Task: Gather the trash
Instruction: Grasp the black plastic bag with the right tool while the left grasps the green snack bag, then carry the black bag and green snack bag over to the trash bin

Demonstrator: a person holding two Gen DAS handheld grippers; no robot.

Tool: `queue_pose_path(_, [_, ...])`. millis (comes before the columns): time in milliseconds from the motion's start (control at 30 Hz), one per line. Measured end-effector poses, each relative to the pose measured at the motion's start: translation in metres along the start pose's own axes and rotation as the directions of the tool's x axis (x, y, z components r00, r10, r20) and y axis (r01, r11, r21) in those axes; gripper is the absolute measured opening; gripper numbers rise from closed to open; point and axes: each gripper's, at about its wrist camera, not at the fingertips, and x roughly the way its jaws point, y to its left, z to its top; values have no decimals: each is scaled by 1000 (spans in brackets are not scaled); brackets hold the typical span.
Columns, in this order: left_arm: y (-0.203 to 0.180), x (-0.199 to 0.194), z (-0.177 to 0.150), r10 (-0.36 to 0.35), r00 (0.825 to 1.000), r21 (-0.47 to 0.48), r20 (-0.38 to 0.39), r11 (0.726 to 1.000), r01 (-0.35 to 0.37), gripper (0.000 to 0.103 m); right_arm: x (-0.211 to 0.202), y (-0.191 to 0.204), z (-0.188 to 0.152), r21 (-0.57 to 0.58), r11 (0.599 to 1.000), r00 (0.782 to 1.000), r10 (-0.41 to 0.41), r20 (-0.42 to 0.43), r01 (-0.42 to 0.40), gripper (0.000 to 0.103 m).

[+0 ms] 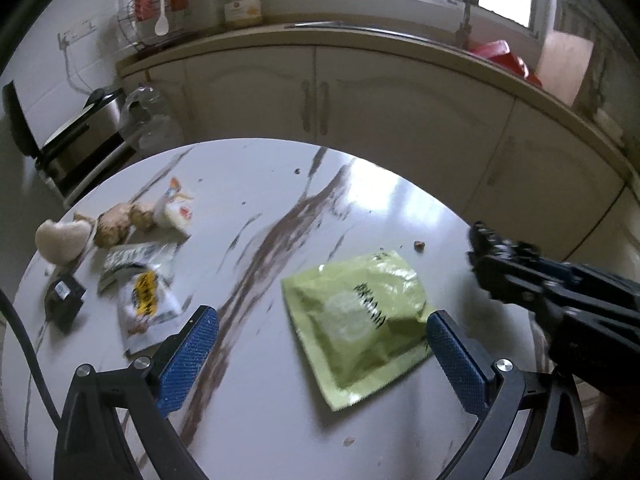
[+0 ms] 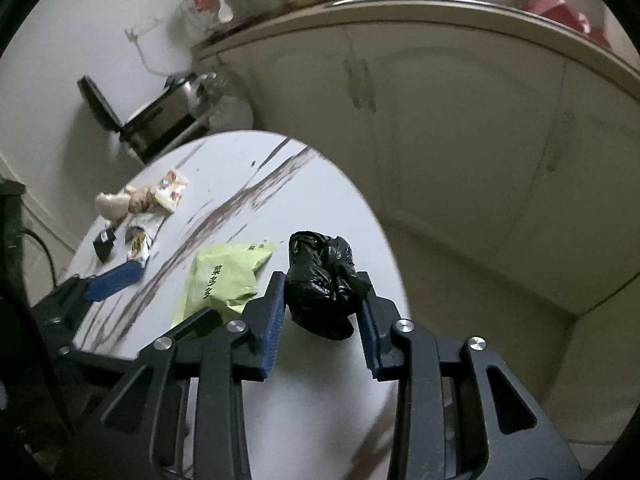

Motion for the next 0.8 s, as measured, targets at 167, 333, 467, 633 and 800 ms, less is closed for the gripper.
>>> queue_pose_path(167, [-3, 18, 5, -39, 999, -11, -21, 999, 38, 95, -10, -7, 3, 17, 1000, 1000, -7, 15, 7, 32])
queue_pose_path(333, [-2, 16, 1, -120, 993, 7, 14, 993, 120, 55, -13, -7, 3, 20, 1000, 1000, -6, 19, 6, 32])
queue_pose_path(467, [3, 17, -1, -201, 980, 4, 8, 980, 201, 24, -14, -5, 2, 20, 1000, 1000, -4, 20, 4, 32])
queue_pose_path(633, [23, 24, 1, -281, 960, -41, -10, 959, 281, 8, -18, 2, -3, 15, 1000, 1000, -3, 19, 2, 32])
queue_pose_path(800, [32, 24, -2, -296, 955, -53, -10, 954, 295, 7, -20, 4, -5, 14, 1000, 1000, -2, 18, 2, 32])
